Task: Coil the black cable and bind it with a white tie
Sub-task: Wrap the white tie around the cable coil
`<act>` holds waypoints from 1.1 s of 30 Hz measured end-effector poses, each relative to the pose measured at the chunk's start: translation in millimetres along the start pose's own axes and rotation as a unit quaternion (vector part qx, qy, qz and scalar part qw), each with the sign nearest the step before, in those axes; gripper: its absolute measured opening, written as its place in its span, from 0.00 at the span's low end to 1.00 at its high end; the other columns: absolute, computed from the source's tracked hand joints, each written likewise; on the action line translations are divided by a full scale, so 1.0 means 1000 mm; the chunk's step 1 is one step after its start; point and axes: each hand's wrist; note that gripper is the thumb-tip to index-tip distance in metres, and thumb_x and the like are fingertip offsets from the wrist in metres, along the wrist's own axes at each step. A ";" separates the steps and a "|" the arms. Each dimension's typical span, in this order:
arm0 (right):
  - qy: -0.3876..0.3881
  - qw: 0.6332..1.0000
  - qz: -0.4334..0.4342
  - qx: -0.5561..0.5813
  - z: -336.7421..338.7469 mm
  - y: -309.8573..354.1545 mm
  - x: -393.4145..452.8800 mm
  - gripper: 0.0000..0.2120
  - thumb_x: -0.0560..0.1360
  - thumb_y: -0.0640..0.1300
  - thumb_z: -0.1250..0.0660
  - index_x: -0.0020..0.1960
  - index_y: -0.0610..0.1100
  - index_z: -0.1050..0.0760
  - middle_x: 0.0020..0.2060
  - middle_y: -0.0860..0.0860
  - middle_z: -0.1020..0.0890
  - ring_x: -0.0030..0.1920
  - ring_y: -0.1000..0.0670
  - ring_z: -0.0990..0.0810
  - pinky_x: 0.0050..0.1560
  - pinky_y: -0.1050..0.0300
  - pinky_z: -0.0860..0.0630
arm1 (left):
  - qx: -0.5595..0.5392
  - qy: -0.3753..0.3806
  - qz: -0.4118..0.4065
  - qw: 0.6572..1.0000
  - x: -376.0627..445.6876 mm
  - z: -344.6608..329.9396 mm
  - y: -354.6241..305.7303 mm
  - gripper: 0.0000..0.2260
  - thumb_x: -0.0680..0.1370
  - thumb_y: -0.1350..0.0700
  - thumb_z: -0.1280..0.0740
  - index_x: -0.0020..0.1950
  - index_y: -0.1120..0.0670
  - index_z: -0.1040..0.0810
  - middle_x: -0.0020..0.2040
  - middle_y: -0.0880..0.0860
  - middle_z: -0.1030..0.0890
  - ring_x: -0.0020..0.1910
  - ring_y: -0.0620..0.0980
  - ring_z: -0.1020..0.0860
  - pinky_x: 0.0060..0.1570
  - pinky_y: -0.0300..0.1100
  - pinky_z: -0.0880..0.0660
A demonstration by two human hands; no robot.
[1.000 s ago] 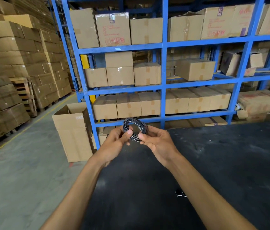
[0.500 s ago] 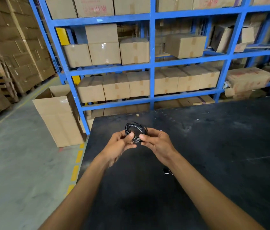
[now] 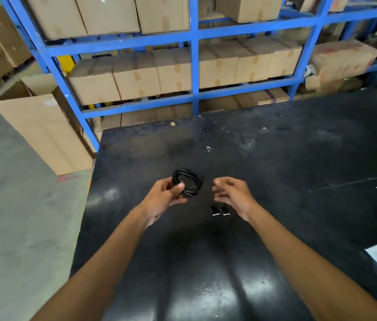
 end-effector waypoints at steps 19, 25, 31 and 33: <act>-0.048 0.847 0.023 -0.529 0.055 -0.095 0.091 0.11 0.75 0.35 0.31 0.54 0.47 0.16 0.54 0.47 0.15 0.55 0.44 0.17 0.57 0.48 0.22 | -0.014 0.032 0.059 0.998 0.051 -0.009 0.046 0.11 0.81 0.62 0.39 0.63 0.59 0.25 0.54 0.58 0.23 0.55 0.54 0.23 0.46 0.37 0.21; -0.106 0.847 0.053 -0.518 0.072 -0.093 0.083 0.04 0.75 0.40 0.30 0.48 0.45 0.18 0.47 0.47 0.14 0.49 0.45 0.16 0.50 0.49 0.20 | -0.031 0.023 0.066 0.997 0.052 -0.006 0.047 0.08 0.81 0.62 0.39 0.58 0.56 0.23 0.49 0.55 0.22 0.51 0.52 0.23 0.45 0.37 0.21; -0.159 0.939 0.058 -0.300 0.080 -0.070 0.060 0.05 0.72 0.33 0.28 0.43 0.42 0.19 0.37 0.45 0.16 0.41 0.45 0.15 0.41 0.47 0.16 | -0.033 0.033 0.052 0.998 0.039 -0.015 0.036 0.10 0.81 0.62 0.39 0.62 0.58 0.25 0.55 0.58 0.22 0.55 0.53 0.23 0.46 0.37 0.21; -0.165 0.962 0.071 -0.205 0.071 -0.051 0.052 0.08 0.71 0.29 0.27 0.42 0.42 0.19 0.36 0.42 0.16 0.39 0.42 0.15 0.39 0.47 0.15 | -0.034 0.037 0.045 0.998 0.032 -0.021 0.028 0.10 0.82 0.62 0.40 0.62 0.58 0.25 0.56 0.60 0.23 0.55 0.54 0.24 0.47 0.37 0.21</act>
Point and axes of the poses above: each hand's wrist, its own x-axis towards the middle knuckle, its own z-axis out of the back of the hand, y = z × x
